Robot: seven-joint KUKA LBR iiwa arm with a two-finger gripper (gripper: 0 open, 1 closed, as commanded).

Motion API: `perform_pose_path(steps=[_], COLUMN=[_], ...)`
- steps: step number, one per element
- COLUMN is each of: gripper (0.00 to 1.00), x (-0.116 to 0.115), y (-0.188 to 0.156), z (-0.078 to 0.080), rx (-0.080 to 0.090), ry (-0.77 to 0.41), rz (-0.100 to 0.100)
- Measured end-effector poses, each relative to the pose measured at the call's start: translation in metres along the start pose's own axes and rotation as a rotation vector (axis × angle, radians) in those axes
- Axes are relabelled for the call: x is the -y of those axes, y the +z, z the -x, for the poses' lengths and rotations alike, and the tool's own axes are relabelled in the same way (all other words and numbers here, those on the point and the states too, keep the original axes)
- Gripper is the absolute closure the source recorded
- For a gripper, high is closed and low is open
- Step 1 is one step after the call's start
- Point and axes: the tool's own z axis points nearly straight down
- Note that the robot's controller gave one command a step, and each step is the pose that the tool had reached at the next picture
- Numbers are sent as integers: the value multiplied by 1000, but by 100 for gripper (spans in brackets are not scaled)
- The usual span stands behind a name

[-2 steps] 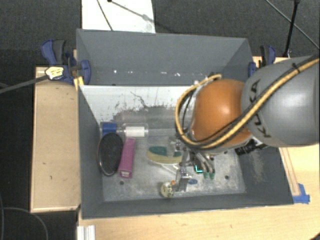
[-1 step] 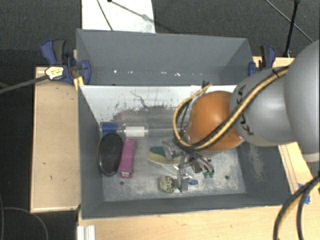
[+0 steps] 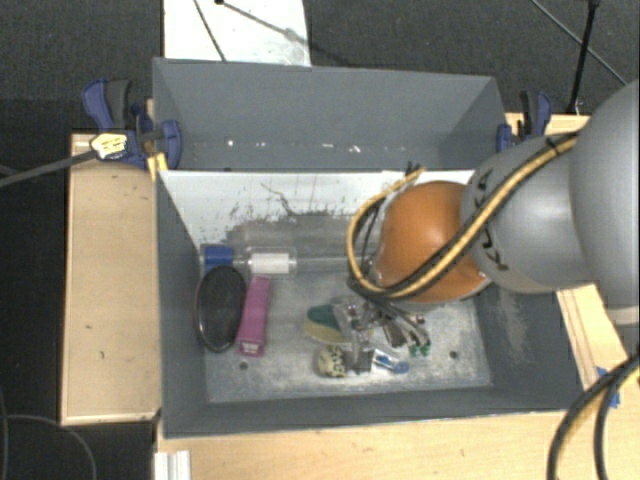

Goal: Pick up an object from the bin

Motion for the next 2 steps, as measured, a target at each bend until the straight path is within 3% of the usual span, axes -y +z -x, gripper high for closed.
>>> perform_pose_path(steps=[1,2], gripper=[100,0], x=[-10,-9], y=[-62,-59], z=[-23,-24], rx=[-2,-8], ry=[-4,1], rz=[-2,-2])
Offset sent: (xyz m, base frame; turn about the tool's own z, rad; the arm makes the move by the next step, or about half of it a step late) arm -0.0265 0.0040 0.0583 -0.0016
